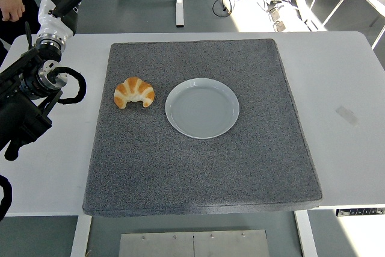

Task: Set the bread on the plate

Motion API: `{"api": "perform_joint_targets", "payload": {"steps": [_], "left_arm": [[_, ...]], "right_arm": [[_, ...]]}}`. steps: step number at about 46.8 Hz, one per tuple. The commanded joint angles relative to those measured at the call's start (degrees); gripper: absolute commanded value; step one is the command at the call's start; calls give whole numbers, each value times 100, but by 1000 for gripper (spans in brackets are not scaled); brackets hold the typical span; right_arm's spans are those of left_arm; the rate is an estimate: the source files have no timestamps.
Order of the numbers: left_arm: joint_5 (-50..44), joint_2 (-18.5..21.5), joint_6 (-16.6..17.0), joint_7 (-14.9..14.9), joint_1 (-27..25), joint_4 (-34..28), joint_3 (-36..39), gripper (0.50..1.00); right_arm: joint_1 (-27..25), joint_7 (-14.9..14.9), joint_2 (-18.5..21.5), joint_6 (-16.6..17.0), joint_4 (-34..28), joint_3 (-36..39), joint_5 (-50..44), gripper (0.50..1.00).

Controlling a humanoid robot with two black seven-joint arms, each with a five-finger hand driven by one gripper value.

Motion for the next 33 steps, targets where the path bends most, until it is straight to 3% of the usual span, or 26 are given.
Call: {"api": "perform_joint_targets", "payload": {"steps": [1,26,33], "left_arm": [[0,-2,0,0,2,0,0,977],[17,60,0,0,2,0,325,977],[9,191,0,0,-77,-88,843,977]], "right_arm": [[0,0,0,0,0,0,0,1000],[0,9,0,0,0,0,0,1000],[0,0,0,0,0,0,0,1000]]}}
